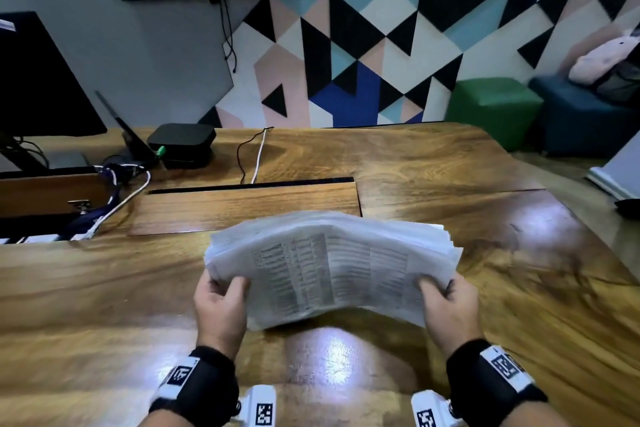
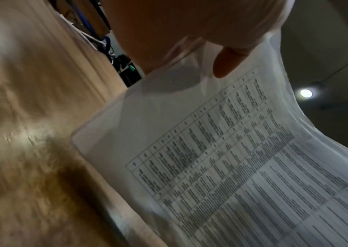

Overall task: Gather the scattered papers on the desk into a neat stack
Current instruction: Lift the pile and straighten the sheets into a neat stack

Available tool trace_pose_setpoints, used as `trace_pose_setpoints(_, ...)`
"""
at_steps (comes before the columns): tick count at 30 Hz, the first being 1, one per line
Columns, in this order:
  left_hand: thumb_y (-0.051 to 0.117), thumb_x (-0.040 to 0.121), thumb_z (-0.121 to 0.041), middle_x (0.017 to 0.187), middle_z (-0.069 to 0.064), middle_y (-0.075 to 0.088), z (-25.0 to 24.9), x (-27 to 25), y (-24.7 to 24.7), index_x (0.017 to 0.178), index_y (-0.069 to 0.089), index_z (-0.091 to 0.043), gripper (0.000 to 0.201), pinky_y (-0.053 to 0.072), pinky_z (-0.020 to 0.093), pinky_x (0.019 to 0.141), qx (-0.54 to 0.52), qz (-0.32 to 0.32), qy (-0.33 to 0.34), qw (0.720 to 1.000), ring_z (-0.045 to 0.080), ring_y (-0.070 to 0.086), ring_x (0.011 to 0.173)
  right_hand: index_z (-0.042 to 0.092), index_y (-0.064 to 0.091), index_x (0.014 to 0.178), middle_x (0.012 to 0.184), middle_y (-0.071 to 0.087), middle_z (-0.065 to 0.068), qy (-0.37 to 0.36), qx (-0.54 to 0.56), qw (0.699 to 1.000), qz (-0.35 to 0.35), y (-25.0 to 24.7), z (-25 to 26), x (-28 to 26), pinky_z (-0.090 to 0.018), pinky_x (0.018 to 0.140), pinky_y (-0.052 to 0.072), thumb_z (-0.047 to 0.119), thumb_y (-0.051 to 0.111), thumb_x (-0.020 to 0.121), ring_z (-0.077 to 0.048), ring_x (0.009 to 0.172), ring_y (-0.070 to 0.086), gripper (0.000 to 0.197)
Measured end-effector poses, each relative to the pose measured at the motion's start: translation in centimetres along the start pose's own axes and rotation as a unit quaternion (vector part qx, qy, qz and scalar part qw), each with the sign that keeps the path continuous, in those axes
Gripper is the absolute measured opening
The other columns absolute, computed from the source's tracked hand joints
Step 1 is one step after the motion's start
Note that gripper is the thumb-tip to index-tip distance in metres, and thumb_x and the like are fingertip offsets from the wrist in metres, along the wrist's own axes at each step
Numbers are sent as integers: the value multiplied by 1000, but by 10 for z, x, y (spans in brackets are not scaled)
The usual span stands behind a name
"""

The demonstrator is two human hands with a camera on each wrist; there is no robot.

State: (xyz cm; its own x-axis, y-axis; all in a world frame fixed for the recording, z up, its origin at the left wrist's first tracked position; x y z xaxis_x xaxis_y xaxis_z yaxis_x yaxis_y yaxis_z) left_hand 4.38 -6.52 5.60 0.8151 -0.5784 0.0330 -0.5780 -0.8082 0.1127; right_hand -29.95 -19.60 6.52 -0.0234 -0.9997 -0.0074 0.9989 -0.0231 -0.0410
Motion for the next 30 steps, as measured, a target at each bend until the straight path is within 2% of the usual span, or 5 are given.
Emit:
trace_pose_setpoints(7,63,87,12,75,-1,78,20,-4,9,90,65,-12,24,57,16,56,41,98,-78,991,8,72,65,19,63,78,79,75,-4,50,-76,996,10,-4,-36,-4,-11,59,52,-14,63,84,-33,88,69,33)
trace_pose_setpoints(14,62,81,-1,84,-22,77,-97,14,65,90,77,-28,32,55,13,79,133,318,102,933,-4,68,82,25,34,149,143,36,13,-173,-181,968,28,1,94,15,-27,113,28,32,80,73,-3,132,36,89)
trace_pose_setpoints(20,58,86,9,89,-15,72,-153,-19,118,92,70,-25,36,48,17,82,242,452,236,826,-6,59,87,30,67,111,101,66,17,-173,-261,899,305,66,121,0,-27,89,47,19,79,80,1,95,60,35)
trace_pose_setpoints(26,84,75,-26,117,-4,64,-164,13,72,120,59,-31,52,48,22,100,187,188,280,923,3,60,112,6,76,87,86,79,-9,-101,-106,944,296,54,104,8,-37,82,52,24,75,87,-15,83,71,18)
trace_pose_setpoints(30,91,53,-44,130,14,66,-87,23,55,138,47,-6,103,55,38,91,-78,218,-20,973,28,62,116,7,79,92,98,81,-10,-107,-2,962,251,43,109,14,-38,91,57,30,75,79,-19,95,75,27)
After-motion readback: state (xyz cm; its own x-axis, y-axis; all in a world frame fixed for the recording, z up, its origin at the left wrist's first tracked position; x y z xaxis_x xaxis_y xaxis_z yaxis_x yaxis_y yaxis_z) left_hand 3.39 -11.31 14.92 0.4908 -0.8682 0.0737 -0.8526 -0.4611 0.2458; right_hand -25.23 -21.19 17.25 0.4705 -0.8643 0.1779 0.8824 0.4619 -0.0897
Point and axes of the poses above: each hand's wrist, its own x-axis towards the middle knuckle, its own y-axis out of the palm, z = x × y, the point moved 8 cm from there along x, towards the middle knuckle
